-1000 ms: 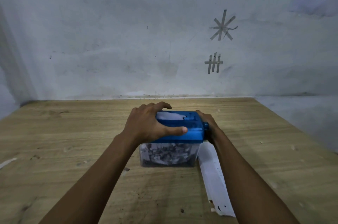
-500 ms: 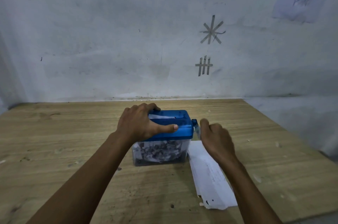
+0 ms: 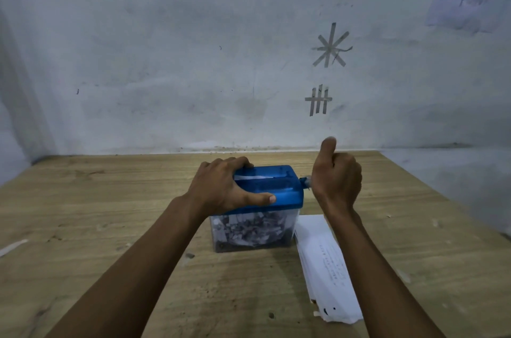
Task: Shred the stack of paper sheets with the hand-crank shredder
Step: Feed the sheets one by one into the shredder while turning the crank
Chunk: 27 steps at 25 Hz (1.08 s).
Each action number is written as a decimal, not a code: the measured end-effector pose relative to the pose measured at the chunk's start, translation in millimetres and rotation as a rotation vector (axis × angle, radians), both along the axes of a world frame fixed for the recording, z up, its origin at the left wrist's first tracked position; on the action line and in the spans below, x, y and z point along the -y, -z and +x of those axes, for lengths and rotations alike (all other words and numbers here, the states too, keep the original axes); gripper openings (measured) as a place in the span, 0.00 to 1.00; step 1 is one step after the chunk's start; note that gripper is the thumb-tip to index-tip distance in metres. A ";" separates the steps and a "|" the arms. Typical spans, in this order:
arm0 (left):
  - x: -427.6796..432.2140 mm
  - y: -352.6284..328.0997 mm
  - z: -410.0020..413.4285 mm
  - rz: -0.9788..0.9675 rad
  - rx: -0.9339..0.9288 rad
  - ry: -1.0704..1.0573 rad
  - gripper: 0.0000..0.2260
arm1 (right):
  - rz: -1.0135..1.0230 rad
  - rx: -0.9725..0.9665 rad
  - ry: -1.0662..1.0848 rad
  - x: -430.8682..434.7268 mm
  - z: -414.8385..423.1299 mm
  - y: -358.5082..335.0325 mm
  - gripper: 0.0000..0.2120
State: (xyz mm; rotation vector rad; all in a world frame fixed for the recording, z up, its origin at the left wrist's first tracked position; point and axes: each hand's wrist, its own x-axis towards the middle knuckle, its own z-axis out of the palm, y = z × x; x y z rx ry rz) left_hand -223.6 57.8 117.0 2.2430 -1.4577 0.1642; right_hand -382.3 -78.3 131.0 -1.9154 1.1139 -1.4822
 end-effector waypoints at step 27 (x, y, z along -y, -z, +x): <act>-2.4 4.0 -0.9 0.105 0.123 -0.032 0.48 | 0.834 -0.059 -0.561 42.4 20.3 80.2 0.18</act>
